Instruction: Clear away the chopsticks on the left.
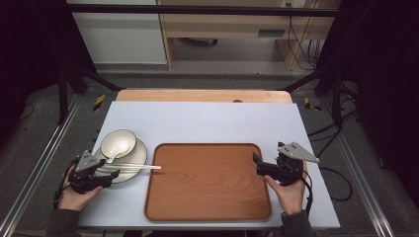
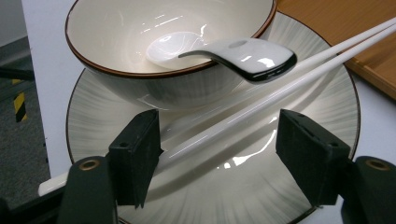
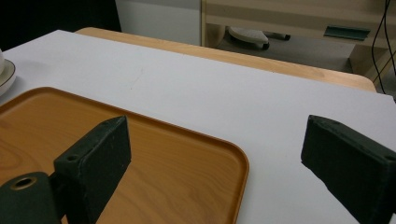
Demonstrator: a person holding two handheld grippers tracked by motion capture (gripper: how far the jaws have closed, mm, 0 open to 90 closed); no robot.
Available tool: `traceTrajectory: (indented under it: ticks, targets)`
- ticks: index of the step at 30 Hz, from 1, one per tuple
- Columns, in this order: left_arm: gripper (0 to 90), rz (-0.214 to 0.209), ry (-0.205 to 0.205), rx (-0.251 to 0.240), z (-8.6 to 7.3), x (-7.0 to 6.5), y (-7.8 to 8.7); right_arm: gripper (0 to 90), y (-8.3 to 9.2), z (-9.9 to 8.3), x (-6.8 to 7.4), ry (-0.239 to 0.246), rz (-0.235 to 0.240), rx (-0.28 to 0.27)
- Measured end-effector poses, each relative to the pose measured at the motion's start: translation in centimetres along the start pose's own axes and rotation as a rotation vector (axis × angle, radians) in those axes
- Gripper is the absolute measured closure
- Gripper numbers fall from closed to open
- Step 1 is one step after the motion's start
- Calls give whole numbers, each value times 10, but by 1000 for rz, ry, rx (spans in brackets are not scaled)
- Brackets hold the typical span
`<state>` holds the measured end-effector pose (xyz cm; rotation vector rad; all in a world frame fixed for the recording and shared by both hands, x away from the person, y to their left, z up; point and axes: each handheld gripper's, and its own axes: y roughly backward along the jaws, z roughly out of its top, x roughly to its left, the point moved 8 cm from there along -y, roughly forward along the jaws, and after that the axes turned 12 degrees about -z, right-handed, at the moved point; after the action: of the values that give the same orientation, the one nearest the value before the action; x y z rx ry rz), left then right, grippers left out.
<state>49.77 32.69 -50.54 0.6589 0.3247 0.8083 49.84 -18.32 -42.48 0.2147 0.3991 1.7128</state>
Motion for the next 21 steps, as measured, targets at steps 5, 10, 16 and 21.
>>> traceTrajectory:
  ticks: [5, 10, 16, 21]
  targets:
    - [389, -8, 2, 9, -1, -2, 0, 86, 0, 0, 0, -2, 1, 1]
    - [475, -15, 3, 21, -3, -4, 0, 87, 0, 0, 0, -2, 4, 3]
    - [544, -44, 9, 27, -4, -8, 2, 87, 0, 0, 0, -3, 4, 0]
    - [613, -51, 10, 27, -4, -12, 3, 87, 0, 0, 0, -5, 6, 1]
